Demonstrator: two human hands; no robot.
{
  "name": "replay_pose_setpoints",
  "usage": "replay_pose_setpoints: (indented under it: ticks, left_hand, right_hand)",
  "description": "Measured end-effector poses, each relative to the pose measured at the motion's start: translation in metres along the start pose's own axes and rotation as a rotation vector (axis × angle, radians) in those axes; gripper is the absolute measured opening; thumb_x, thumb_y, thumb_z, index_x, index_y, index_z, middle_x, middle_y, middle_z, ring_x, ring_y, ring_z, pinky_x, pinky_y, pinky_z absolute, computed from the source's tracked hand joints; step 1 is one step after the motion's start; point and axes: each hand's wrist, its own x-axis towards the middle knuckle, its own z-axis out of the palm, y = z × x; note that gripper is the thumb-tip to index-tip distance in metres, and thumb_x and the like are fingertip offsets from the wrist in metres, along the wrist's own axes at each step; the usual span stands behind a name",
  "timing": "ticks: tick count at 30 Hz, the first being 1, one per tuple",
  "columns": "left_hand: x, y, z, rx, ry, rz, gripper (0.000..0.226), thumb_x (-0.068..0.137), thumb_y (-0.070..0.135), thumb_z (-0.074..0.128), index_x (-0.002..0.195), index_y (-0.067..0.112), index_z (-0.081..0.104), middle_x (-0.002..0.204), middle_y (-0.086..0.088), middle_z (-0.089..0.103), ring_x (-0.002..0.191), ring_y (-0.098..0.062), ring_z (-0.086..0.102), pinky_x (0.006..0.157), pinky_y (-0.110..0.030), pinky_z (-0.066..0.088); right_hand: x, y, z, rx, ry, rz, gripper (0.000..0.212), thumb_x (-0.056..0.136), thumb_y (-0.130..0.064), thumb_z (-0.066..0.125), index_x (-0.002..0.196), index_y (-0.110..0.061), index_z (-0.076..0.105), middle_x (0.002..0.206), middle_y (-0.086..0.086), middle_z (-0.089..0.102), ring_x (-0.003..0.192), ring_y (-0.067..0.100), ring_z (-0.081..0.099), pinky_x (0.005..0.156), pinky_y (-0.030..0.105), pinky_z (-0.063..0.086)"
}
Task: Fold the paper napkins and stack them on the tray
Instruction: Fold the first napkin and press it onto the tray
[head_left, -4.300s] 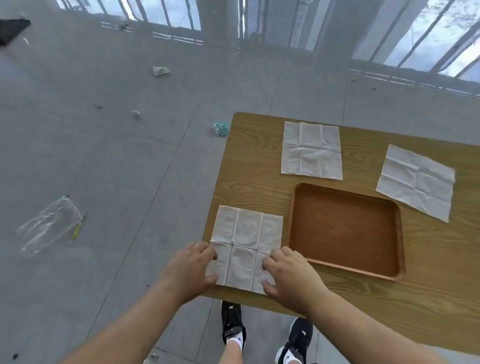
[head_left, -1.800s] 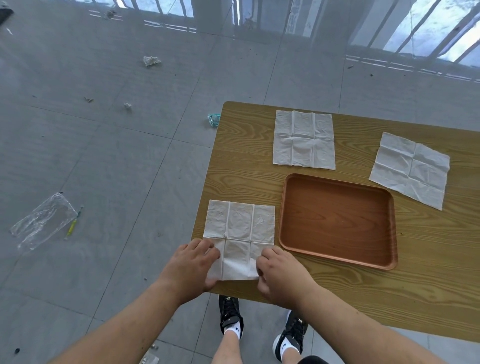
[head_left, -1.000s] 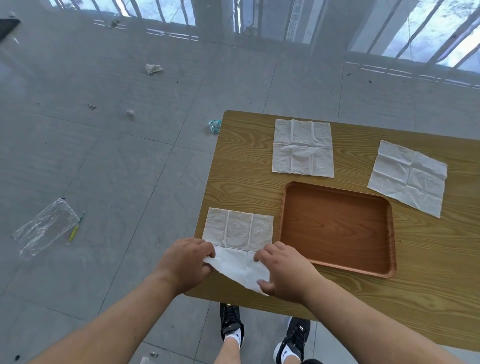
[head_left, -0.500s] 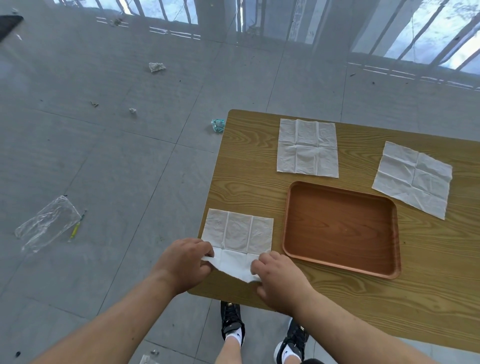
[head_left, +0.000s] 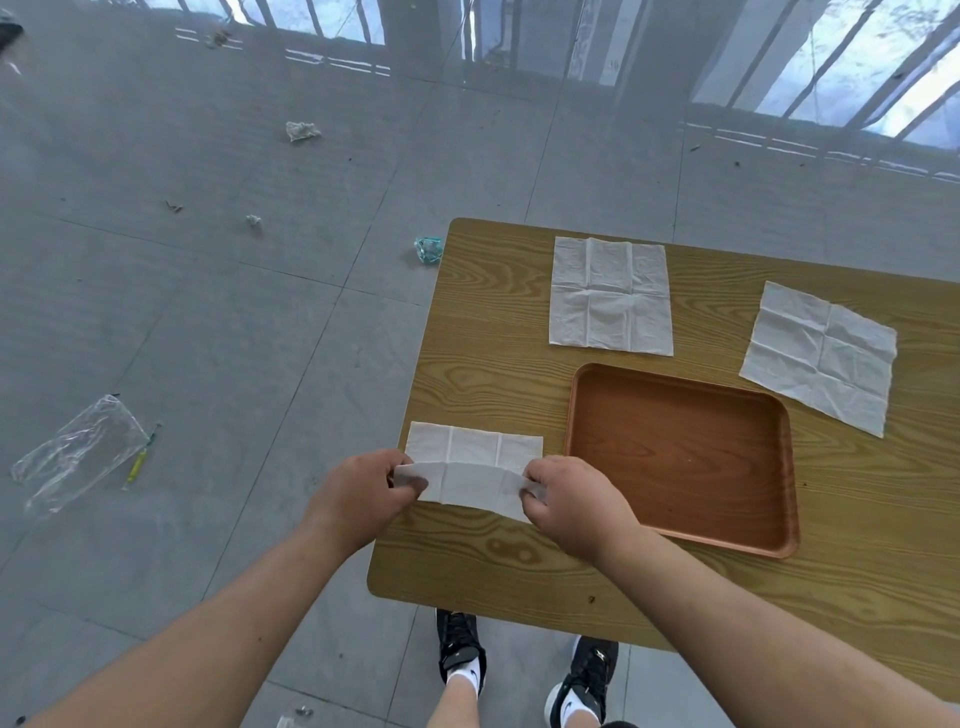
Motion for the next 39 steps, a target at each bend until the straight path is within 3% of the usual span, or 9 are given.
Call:
replay_pose_setpoints:
  ticks: [6,20,24,26,29,34,39]
  left_hand:
    - [0.018,0.003,-0.001,-0.076,0.004,-0.063,0.016,0.094,0.048,0.066,0.087,0.033,0.066,0.078,0.015,0.068,0.072,-0.008,0.063,0.058,-0.027,0.048]
    - [0.054,-0.003,0.009,-0.022,0.027,-0.157,0.021,0.095,0.054,0.061,0.086,0.034,0.062,0.083,0.016,0.066,0.074,-0.005,0.061,0.056,-0.028,0.047]
    - [0.056,-0.002,0.01,0.011,0.135,-0.192,0.032,0.089,0.051,0.069,0.11,0.032,0.053,0.1,0.011,0.056,0.085,-0.012,0.058,0.063,-0.03,0.047]
    - [0.052,-0.002,0.01,0.061,0.152,-0.14,0.031,0.09,0.047,0.068,0.111,0.031,0.051,0.102,0.01,0.052,0.087,-0.014,0.057,0.065,-0.031,0.047]
    - [0.042,-0.003,0.015,0.141,0.05,0.03,0.016,0.092,0.043,0.064,0.101,0.035,0.052,0.095,0.016,0.049,0.091,-0.012,0.056,0.065,-0.025,0.039]
    - [0.028,-0.005,0.025,0.28,-0.036,0.135,0.027,0.093,0.046,0.059,0.116,0.032,0.06,0.119,0.012,0.056,0.114,-0.013,0.051,0.093,-0.032,0.047]
    - [0.022,-0.01,0.027,0.339,-0.023,0.18,0.027,0.093,0.047,0.057,0.115,0.032,0.06,0.118,0.011,0.056,0.109,-0.011,0.052,0.091,-0.029,0.047]
  right_hand:
    - [0.018,0.004,-0.013,0.043,0.063,0.044,0.016,0.098,-0.036,0.055,0.089,-0.026,0.064,0.086,-0.011,0.064,0.079,0.012,0.059,0.063,0.031,0.048]
    - [0.06,0.01,-0.016,-0.13,0.074,0.099,0.021,0.097,-0.034,0.053,0.107,-0.02,0.065,0.104,-0.001,0.066,0.099,0.022,0.058,0.082,0.039,0.052]
    - [0.057,0.008,-0.009,-0.18,0.181,0.077,0.03,0.098,-0.034,0.055,0.124,-0.02,0.057,0.114,-0.001,0.058,0.102,0.021,0.053,0.088,0.037,0.049]
    - [0.05,0.004,-0.003,-0.19,0.176,0.013,0.026,0.098,-0.033,0.054,0.119,-0.021,0.058,0.11,-0.002,0.06,0.098,0.019,0.053,0.087,0.035,0.049]
    - [0.036,-0.006,0.011,-0.214,0.073,-0.117,0.019,0.098,-0.035,0.05,0.109,-0.023,0.061,0.103,-0.004,0.063,0.093,0.018,0.056,0.084,0.034,0.051]
    - [0.018,-0.018,0.037,-0.269,-0.026,-0.238,0.02,0.097,-0.036,0.049,0.108,-0.022,0.059,0.101,-0.001,0.06,0.09,0.02,0.052,0.084,0.037,0.051]
    - [0.014,-0.018,0.049,-0.296,-0.021,-0.255,0.024,0.094,-0.036,0.055,0.113,-0.021,0.056,0.105,0.0,0.057,0.092,0.02,0.05,0.085,0.037,0.049]
